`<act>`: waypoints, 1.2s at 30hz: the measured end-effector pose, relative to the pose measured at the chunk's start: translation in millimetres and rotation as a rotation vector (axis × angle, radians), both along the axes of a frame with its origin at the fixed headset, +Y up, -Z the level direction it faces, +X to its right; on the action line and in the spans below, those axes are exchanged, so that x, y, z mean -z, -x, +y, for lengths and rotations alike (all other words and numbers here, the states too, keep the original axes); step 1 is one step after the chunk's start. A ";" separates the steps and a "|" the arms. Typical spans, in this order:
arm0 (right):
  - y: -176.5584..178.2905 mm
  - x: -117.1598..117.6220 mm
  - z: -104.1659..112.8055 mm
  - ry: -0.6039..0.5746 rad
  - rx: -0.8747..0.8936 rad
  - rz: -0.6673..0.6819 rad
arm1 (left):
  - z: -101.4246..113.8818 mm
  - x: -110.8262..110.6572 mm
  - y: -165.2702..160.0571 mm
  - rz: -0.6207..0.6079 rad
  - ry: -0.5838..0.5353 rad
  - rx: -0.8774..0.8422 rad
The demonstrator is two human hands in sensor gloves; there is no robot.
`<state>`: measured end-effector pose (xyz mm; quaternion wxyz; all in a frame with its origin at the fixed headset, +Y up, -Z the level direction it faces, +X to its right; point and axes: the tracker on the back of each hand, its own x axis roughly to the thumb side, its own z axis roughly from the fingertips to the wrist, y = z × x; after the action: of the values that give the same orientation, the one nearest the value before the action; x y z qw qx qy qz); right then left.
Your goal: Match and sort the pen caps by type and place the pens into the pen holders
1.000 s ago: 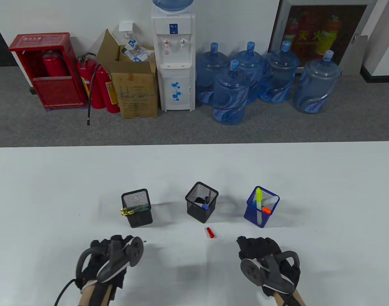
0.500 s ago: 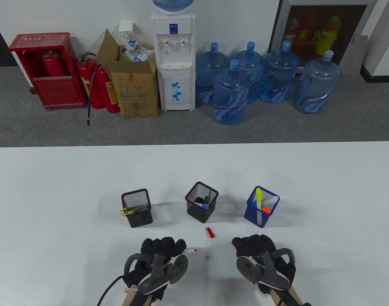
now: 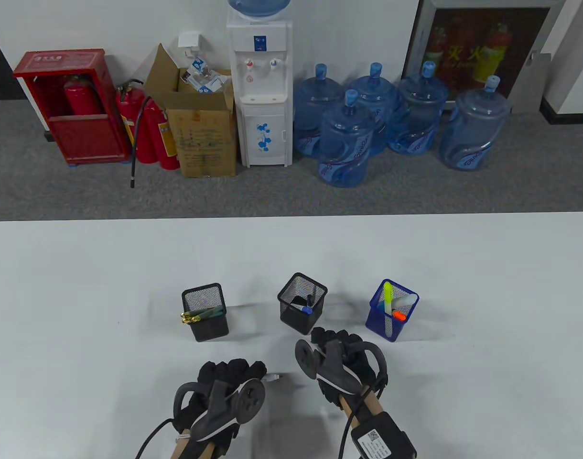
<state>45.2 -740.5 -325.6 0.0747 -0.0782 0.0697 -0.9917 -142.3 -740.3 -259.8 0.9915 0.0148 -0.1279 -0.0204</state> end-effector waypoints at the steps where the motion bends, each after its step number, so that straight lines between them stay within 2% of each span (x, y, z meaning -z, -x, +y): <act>1: 2.0 2.2 -2.2 0.003 -0.011 -0.002 | -1.0 0.4 0.4 0.000 0.004 -0.006; 9: 9.4 9.2 -13.1 -0.006 -0.029 -0.028 | -2.3 1.0 0.2 0.000 0.012 -0.006; 13: 8.1 7.9 -12.6 0.070 -0.089 -0.006 | -1.8 0.9 -0.4 -0.002 0.011 -0.003; 17: -2.7 -1.1 -4.4 0.156 -0.110 0.043 | -1.3 1.0 -0.7 -0.003 0.008 -0.008; 20: -18.8 -11.7 9.6 0.160 -0.078 0.049 | -1.4 1.1 -1.8 -0.007 0.002 -0.020; 24: -46.4 -25.5 25.0 0.120 0.059 0.036 | 1.1 1.2 -8.7 -0.006 0.007 -0.082; 26: -60.4 -31.5 27.5 0.104 0.186 0.022 | 2.1 0.5 -14.1 -0.012 -0.008 -0.095; 32: -87.7 -46.0 15.9 0.021 0.616 0.046 | 1.6 -2.8 -26.9 -0.027 -0.029 -0.078; 36: -91.8 -50.7 12.3 0.004 0.712 0.076 | 2.3 -4.1 -28.9 -0.033 -0.048 -0.090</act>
<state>137.0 -728.2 -274.9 -0.2784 -0.0857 0.0936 -0.9520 -113.4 -738.0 -255.7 0.9885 0.0447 -0.1431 0.0213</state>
